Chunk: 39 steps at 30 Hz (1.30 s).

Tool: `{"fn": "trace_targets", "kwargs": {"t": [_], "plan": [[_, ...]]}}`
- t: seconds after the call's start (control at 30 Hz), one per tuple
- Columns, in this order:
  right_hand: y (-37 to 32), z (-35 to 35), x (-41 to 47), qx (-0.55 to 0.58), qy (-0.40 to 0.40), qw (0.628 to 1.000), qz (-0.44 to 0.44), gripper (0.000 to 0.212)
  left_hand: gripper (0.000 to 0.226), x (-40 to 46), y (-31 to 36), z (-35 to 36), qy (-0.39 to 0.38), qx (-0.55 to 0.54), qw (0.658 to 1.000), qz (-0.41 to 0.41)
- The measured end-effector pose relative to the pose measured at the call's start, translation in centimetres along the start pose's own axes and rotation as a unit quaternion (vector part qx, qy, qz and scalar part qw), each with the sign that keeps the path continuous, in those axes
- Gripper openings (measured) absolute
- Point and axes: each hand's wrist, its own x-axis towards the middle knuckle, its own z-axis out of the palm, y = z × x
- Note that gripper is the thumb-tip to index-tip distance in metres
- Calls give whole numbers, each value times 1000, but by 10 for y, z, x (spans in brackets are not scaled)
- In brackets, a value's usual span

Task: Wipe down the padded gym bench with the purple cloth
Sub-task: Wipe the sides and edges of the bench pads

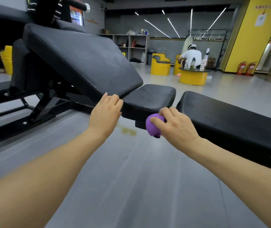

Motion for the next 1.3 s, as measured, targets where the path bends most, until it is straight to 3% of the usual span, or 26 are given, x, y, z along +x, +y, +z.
{"fn": "trace_targets", "kwargs": {"t": [0.13, 0.27, 0.4, 0.5, 0.57, 0.8, 1.0, 1.07, 1.17, 1.3], "plan": [[-8, 1, 8, -21, -35, 999, 34, 32, 43, -7, 26, -5, 48, -56, 997, 26], [-3, -12, -16, 15, -93, 986, 137, 39, 58, -7, 55, -10, 54, -99, 992, 52], [17, -33, -3, -9, -43, 965, 257, 29, 55, -2, 66, -8, 59, -129, 989, 33], [30, -27, 29, -5, -140, 931, 337, 24, 50, -3, 67, -7, 60, -170, 984, 12], [24, -18, 40, -6, -192, 928, 321, 20, 52, -5, 68, -6, 53, -202, 978, 1], [20, -25, 35, 62, -203, 935, 283, 25, 53, -6, 68, -6, 53, -209, 976, -7], [8, -45, 24, 219, -230, 918, 239, 33, 55, -5, 71, -8, 45, -222, 974, -25], [13, -43, 26, 192, -188, 928, 258, 36, 56, -6, 71, -8, 33, -228, 973, -26], [13, -28, 19, 28, -106, 965, 236, 40, 56, -7, 70, -10, 27, -219, 975, -22], [-12, -20, -10, -31, -136, 980, 144, 44, 55, -9, 76, -15, 23, -229, 972, -40]]}}
